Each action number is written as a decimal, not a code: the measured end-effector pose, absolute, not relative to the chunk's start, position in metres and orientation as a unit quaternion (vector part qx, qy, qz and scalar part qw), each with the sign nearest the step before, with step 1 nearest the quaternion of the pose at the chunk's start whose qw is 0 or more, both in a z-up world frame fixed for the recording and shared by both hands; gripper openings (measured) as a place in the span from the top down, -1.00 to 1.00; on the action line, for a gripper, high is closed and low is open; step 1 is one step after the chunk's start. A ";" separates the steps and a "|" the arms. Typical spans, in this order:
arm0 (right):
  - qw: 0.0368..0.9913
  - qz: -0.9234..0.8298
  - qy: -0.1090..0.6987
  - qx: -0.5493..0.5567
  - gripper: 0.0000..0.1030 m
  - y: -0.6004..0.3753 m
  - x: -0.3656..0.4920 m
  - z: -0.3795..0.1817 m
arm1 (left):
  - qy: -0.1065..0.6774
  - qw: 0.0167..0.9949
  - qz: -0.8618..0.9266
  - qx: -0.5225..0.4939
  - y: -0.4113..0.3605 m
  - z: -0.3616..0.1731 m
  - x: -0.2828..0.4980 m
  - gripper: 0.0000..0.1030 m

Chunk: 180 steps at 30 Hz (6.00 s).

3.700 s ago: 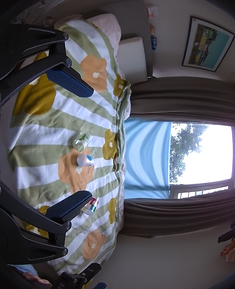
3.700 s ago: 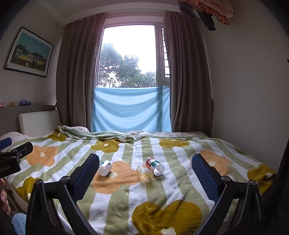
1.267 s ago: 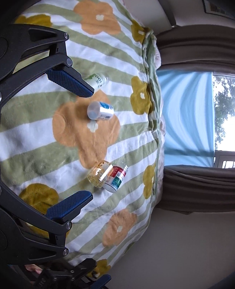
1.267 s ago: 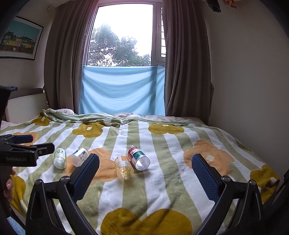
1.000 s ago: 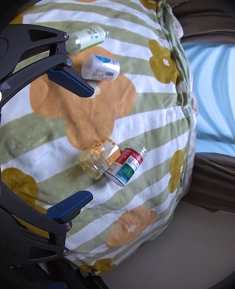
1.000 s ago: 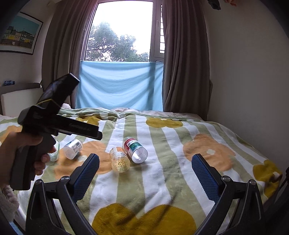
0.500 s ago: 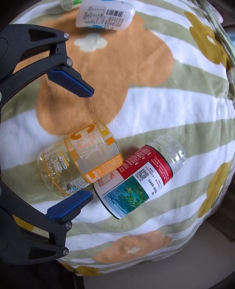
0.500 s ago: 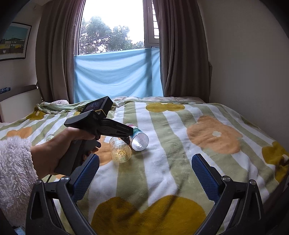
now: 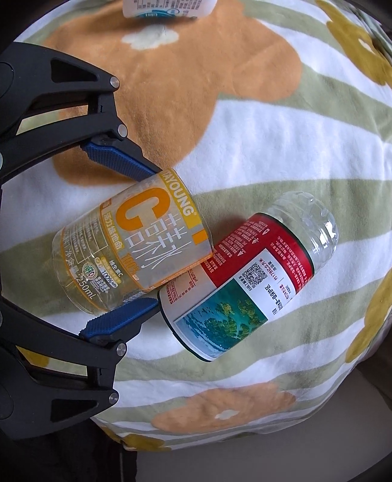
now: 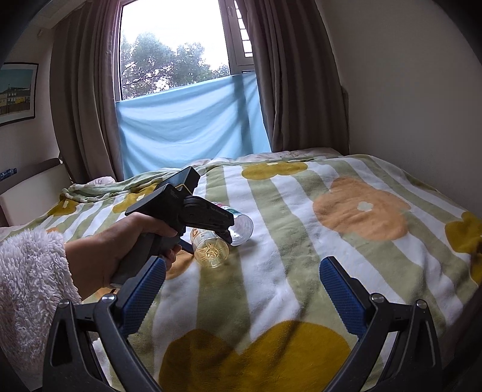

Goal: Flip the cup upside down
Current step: 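Close the left gripper on the clear cup and lift it, then lower the cup back onto the blanket, open the left gripper, withdraw, then move the right tool to the cup and close its gripper around it, then lift the cup with the right gripper and rotate it bottom up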

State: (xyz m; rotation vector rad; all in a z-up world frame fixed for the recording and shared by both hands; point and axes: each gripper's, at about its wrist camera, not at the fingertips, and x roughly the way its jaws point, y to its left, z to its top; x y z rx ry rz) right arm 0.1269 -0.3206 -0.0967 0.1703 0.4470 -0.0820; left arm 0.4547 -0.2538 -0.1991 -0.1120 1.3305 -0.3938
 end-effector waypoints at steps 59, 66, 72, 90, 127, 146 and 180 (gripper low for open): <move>0.889 0.254 0.380 -0.014 -0.98 -0.184 0.189 -0.079 | 0.457 0.883 -0.087 -0.061 0.040 -0.133 0.202 -0.98; 0.814 0.270 0.512 -0.037 -0.98 -0.115 0.264 -0.111 | 0.385 0.919 -0.084 0.012 0.037 -0.145 0.165 -0.99; 0.775 0.249 0.578 -0.057 -0.98 -0.098 0.297 -0.142 | 0.366 0.925 -0.101 -0.010 0.043 -0.152 0.165 -0.99; 0.701 0.254 0.657 -0.112 -0.09 -0.077 0.322 -0.186 | 0.406 0.906 -0.107 -0.042 0.052 -0.175 0.186 -0.99; 0.669 0.099 0.717 0.172 -0.54 -0.150 0.324 -0.113 | 0.428 0.884 -0.124 -0.142 0.077 -0.186 0.189 -0.99; 0.642 -0.065 0.604 0.468 -0.54 -0.196 0.307 -0.191 | 0.424 0.874 -0.151 -0.182 0.088 -0.187 0.178 -0.99; 0.708 0.038 0.618 0.341 -0.45 -0.176 0.367 -0.199 | 0.451 0.864 -0.151 -0.163 0.075 -0.201 0.190 -0.99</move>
